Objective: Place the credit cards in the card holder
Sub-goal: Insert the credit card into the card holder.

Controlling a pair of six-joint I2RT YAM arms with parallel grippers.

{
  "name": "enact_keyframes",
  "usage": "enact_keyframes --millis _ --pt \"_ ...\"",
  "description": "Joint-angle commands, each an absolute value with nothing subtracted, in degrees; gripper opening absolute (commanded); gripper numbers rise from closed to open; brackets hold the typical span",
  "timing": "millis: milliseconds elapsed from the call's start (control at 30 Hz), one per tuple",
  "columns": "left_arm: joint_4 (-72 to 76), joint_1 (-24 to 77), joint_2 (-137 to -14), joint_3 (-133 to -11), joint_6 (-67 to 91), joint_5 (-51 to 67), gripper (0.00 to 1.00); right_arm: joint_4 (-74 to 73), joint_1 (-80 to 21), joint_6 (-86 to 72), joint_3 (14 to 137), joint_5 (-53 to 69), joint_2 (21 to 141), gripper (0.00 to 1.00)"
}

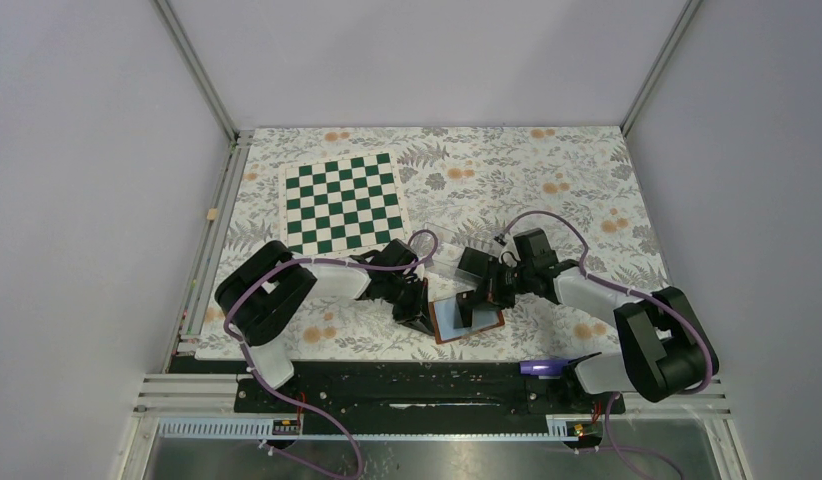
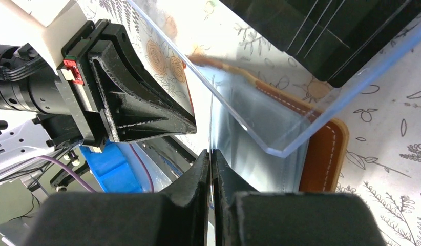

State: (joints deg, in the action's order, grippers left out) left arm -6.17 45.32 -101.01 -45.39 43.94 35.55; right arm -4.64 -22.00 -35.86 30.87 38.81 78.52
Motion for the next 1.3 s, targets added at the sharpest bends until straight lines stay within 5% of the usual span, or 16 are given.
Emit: enact_keyframes --millis 0,800,1267 --pt "-8.9 45.4 -104.4 -44.4 40.4 25.7 0.00 -3.2 -22.9 -34.8 31.4 40.7 78.7 0.07" --pt "-10.6 45.4 -104.7 -45.4 38.6 24.9 0.00 -15.6 -22.8 -27.3 34.4 35.7 84.0 0.01" --pt "-11.4 45.4 -104.9 -46.0 38.1 24.7 0.00 -16.0 -22.8 -30.2 30.9 28.8 76.3 0.01"
